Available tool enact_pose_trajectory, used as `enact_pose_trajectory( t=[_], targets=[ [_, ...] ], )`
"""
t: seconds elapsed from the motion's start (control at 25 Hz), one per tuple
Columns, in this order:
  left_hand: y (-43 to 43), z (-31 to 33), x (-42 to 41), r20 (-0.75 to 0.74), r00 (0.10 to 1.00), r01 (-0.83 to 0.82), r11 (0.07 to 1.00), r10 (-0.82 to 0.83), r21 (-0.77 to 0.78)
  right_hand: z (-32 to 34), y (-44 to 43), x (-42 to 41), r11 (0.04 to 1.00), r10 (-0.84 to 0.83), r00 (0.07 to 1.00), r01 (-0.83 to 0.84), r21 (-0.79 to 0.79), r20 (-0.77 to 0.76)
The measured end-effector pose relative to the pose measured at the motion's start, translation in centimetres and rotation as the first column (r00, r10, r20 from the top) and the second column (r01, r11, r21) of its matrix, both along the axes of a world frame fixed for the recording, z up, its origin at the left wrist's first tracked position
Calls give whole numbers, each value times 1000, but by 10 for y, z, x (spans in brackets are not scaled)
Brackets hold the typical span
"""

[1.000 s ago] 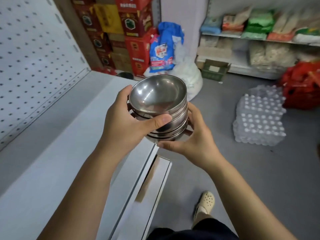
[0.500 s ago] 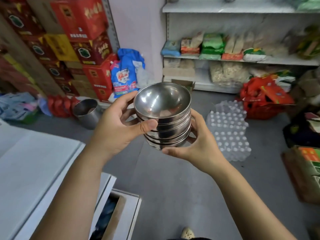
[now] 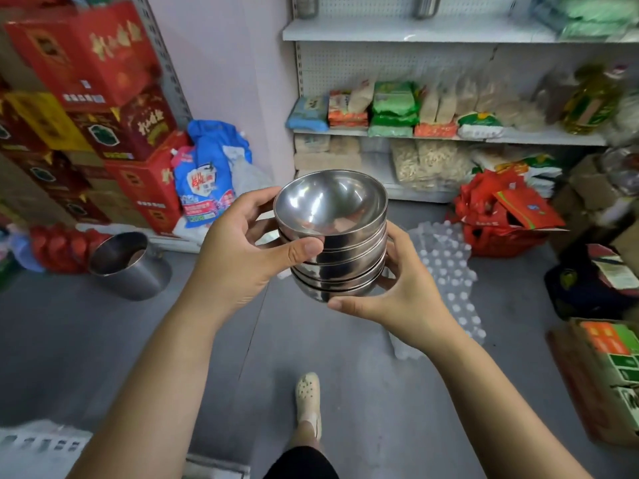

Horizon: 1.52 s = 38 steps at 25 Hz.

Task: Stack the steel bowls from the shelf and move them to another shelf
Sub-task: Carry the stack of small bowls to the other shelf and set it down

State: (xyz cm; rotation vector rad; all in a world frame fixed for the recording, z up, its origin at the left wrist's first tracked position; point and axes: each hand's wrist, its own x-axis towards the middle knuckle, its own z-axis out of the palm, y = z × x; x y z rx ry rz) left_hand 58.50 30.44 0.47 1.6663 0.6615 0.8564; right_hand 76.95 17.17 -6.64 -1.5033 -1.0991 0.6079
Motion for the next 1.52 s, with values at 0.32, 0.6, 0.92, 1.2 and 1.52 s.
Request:
enact_pose_trajectory(
  t=[0.32,0.6,0.92,1.2,1.52],
  targets=[
    [181,37,142,5,986,164,985,-164,47,25,163,117,984,-161,987,161,72,-18],
    [306,46,261,-15,952,305,951,-305,48,26,276,218,955,-272,962,273,111,-24],
    [438,26,401,-42,961,274,959,-272,71,13,405,366,965,-228,973,230,127,-31],
    [545,30,518,-2,994,113,983,-114,148,28,531,511,990,-96,995,98,106,-21],
    [664,20,604,-60,994,100,973,-90,207,14,663,604,992,-109,994,110,67,-15]
  ],
)
